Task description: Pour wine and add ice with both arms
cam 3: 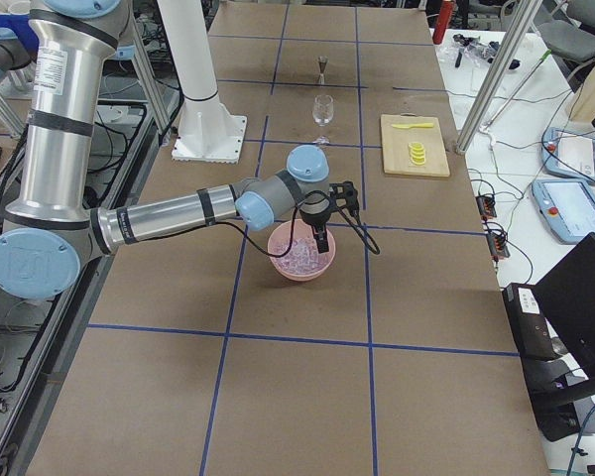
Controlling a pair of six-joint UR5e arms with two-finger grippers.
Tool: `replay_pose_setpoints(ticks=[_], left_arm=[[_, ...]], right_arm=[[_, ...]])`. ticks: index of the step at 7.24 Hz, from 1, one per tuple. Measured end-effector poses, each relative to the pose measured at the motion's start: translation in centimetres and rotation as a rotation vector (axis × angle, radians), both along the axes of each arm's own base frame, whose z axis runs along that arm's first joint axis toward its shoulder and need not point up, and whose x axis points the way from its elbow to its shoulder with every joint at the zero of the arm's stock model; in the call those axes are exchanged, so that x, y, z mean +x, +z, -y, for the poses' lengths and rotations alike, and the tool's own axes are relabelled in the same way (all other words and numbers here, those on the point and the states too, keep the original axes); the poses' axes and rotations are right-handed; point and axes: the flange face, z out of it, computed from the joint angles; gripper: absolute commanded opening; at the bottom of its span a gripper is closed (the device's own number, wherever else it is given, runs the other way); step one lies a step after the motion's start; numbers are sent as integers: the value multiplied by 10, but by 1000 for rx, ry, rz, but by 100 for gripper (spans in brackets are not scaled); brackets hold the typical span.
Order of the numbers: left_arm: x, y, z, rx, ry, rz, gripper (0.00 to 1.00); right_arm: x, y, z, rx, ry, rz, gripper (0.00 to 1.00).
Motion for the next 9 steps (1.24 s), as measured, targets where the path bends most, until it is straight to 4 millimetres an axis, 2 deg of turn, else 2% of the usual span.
replay_pose_setpoints(ticks=[3,7,8,9], left_arm=[[0,-5,5,13,0,0,100],[0,-6,6,16,0,0,100],[0,-6,6,16,1,0,100],[0,-6,6,16,1,0,100]], right_arm=[[-52,18,-22,23,15,-29,83],[-83,40,-30,35,-7,-103,73],[-89,43,-33,36,-18,-112,69],[-94,44,-36,38,-29,-118,54]])
